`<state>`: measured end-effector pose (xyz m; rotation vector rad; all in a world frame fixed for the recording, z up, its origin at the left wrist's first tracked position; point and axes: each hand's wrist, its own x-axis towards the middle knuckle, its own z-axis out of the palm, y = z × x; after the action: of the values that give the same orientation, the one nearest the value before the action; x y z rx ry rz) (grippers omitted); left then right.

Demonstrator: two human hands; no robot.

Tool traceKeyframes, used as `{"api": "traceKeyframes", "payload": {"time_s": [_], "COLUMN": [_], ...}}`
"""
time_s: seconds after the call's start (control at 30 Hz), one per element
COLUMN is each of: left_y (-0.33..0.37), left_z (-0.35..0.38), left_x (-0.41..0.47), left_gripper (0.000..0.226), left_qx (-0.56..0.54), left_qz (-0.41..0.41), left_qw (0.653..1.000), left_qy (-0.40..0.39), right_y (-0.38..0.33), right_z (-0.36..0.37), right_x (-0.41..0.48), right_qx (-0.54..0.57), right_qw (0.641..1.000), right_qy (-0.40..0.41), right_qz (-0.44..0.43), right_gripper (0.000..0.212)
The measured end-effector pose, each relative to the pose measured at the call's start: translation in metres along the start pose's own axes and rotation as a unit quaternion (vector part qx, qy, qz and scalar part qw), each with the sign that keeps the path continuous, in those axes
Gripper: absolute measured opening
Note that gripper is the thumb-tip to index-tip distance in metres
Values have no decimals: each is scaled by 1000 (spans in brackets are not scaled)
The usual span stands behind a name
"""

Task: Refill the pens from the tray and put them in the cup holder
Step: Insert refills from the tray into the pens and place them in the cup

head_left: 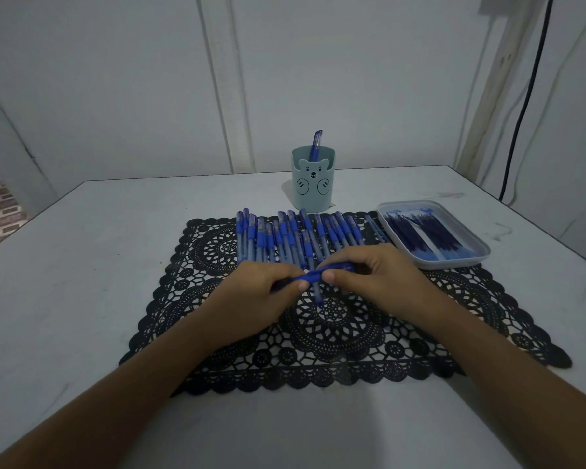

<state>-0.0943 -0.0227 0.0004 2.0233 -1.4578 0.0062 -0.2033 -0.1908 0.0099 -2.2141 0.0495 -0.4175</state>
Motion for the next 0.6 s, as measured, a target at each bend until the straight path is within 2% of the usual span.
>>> {"api": "traceKeyframes", "payload": {"time_s": [0.17,0.3,0.4,0.47,0.5,0.6], "left_y": [5,9,15,17,18,22], "left_z": [-6,-15,-24,-32,-37,-58], "left_x": [2,8,14,20,25,55], "left_gripper": [24,17,12,8,5,10], "left_qx": [-67,-90,-69,-34,-21,-48], "left_qz": [-55,-103,-125,-136,-139,-130], "left_qw": [993,981,975,982,986,988], "left_qy": [-82,-136,-171,-130,-91,62], "right_y": [2,5,14,28,34,48], "right_z": [2,3,4,2,1,3], "right_x": [1,2,9,15,18,20], "right_qx": [26,16,2,-72,-124,-271], "right_qw": [999,999,999,990,983,960], "right_qy": [-20,-23,46,122,135,74], "right_qz": [-21,-23,-9,-16,-10,10], "right_gripper": [13,11,36,42,43,44]}}
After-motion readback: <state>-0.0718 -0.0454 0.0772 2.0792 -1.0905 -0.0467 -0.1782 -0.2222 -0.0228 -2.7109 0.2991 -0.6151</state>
